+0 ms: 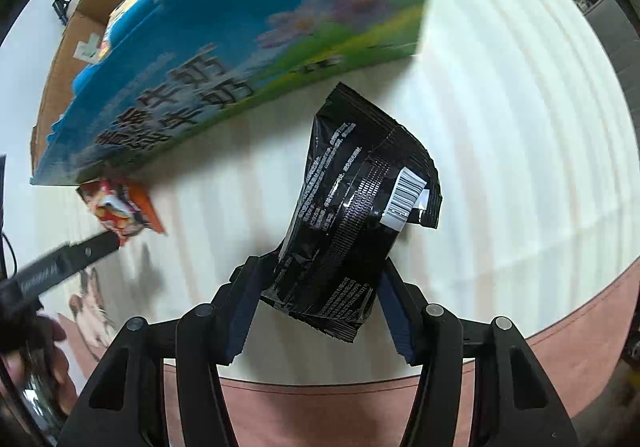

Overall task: Organize soft objects
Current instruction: 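Grasp the orange snack bag with the left tool while the right grasps the black bag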

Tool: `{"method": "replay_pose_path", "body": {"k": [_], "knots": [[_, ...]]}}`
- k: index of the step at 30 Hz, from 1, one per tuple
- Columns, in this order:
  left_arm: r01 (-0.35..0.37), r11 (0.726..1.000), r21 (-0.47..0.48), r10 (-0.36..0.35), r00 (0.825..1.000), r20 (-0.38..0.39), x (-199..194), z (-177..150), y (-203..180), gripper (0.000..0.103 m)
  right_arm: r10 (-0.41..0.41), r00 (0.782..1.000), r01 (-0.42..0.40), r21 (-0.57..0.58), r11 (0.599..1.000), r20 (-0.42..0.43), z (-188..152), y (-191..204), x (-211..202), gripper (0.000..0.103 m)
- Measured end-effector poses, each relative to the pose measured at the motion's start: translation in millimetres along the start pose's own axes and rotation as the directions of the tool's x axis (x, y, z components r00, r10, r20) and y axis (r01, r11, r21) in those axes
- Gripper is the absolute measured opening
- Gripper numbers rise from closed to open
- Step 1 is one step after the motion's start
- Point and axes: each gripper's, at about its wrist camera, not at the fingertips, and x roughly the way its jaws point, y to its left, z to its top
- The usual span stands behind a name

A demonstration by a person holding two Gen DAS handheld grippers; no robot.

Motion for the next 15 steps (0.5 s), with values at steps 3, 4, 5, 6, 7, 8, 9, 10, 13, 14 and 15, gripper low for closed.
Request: {"method": "replay_pose_path", "body": {"k": [3, 4, 5, 6, 7, 8, 9, 10, 13, 14, 15], "knots": [[-0.012, 1.000, -0.008, 0.012, 1.000, 0.009, 8, 6, -6, 0.100, -0.002, 1.000, 0.002, 0.012, 1.000, -0.003, -3, -8, 3, 0.060], [-0.008, 1.000, -0.009, 0.008, 1.000, 0.017, 9, 9, -7, 0.098, -0.007, 1.000, 0.007, 0.012, 1.000, -0.002, -4, -9, 3, 0.060], [-0.002, 1.000, -0.008, 0.002, 0.999, 0.033, 10, 10, -9, 0.092, -0.007, 1.000, 0.008, 0.012, 1.000, -0.002, -8, -10, 3, 0.060], [0.012, 1.000, -0.009, -0.011, 0.999, 0.049, 10, 10, -11, 0.074, -0.005, 1.000, 0.005, 0.012, 1.000, -0.004, -10, -11, 3, 0.060], [0.017, 1.000, -0.010, -0.017, 0.998, 0.058, 9, 8, -13, 0.066, -0.006, 1.000, 0.006, 0.010, 1.000, -0.006, -14, -12, 4, 0.059], [0.015, 1.000, -0.009, -0.014, 0.998, 0.066, 8, 8, -14, 0.065, -0.006, 1.000, 0.007, 0.011, 1.000, -0.005, -4, -18, 1, 0.059], [0.004, 1.000, -0.003, -0.004, 0.997, 0.076, 6, 5, -17, 0.062, -0.008, 1.000, 0.008, 0.008, 1.000, -0.005, 1, -16, 0, 0.059], [0.001, 1.000, -0.001, -0.001, 0.997, 0.083, 4, 1, -18, 0.060, -0.010, 1.000, 0.010, 0.004, 1.000, -0.006, 2, -11, 3, 0.059], [0.035, 0.999, -0.026, -0.033, 0.997, 0.066, -3, -15, -13, 0.058, -0.009, 1.000, 0.009, -0.015, 1.000, -0.009, 5, -4, -4, 0.059], [0.040, 0.999, -0.031, -0.038, 0.997, 0.061, -6, -18, -10, 0.058, -0.008, 1.000, 0.008, -0.027, 1.000, -0.011, 4, -2, -6, 0.059], [0.045, 0.998, -0.035, -0.043, 0.998, 0.044, -9, -29, -9, 0.058, -0.013, 1.000, 0.013, -0.045, 0.999, -0.019, 1, 0, -8, 0.059]]}}
